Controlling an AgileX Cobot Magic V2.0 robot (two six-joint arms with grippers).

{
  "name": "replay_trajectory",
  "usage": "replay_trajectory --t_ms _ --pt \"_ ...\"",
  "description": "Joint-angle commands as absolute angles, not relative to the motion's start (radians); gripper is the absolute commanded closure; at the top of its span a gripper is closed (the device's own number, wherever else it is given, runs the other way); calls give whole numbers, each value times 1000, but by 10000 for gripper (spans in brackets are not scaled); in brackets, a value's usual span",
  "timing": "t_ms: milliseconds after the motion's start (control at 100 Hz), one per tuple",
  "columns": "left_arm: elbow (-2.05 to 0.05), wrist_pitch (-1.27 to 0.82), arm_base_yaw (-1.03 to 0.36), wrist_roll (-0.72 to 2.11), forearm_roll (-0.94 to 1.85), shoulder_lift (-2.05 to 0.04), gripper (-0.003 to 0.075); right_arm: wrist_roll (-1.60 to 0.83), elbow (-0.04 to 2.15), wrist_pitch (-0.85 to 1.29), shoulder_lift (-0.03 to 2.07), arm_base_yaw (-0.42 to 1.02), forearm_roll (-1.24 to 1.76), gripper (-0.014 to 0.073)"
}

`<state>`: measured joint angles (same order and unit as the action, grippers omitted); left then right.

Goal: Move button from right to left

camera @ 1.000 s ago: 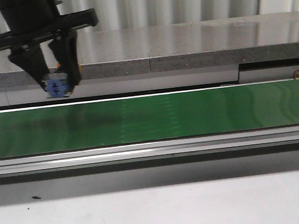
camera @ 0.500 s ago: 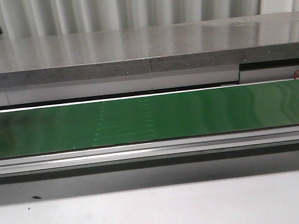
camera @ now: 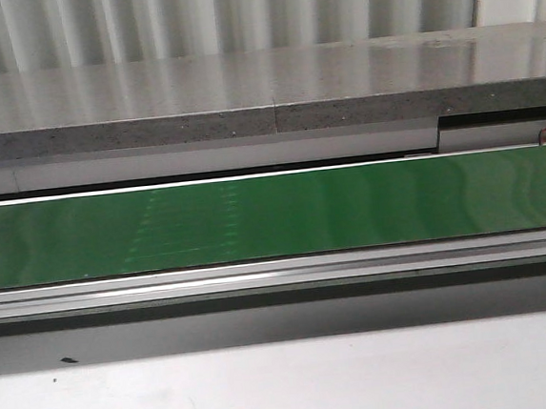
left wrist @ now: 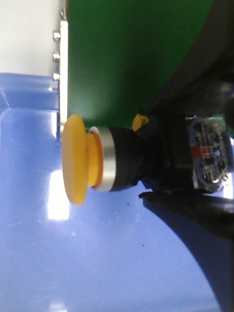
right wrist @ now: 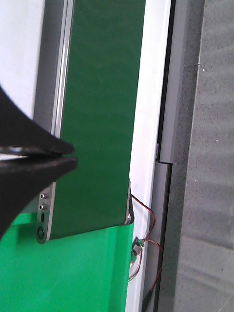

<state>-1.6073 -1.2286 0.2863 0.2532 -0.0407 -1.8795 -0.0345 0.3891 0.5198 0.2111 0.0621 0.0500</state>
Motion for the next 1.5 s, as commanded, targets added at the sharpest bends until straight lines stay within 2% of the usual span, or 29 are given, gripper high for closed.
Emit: replay_trajectory --t_ms 0,330,630,700,770,940,1010,1390,1490 --pt "-1630 -1257 311 312 -60 -1855 741 -45 413 437 218 63 44 662" --pt "-1629 -1226 388 314 -96 -1984 741 -45 413 437 218 63 44 662" --pt "-1629 -1206 397 326 -104 -2072 731 -45 413 437 218 63 44 662" --pt "-1629 -1206 397 326 -106 -2085 687 -45 413 437 218 63 44 662" --pt "-1629 -1206 397 326 -122 -2091 610 -45 413 437 218 63 44 662" --pt "-1629 -1196 397 330 -143 -2090 354 -45 413 437 218 63 44 662" --pt "-1629 -1196 397 330 -143 -2090 296 -45 413 437 218 63 44 662" --pt "-1664 -1178 397 328 -120 -2028 295 -45 413 437 218 63 44 662" --pt "-1664 -1155 397 319 -96 -1980 322 -45 413 437 218 63 44 662"
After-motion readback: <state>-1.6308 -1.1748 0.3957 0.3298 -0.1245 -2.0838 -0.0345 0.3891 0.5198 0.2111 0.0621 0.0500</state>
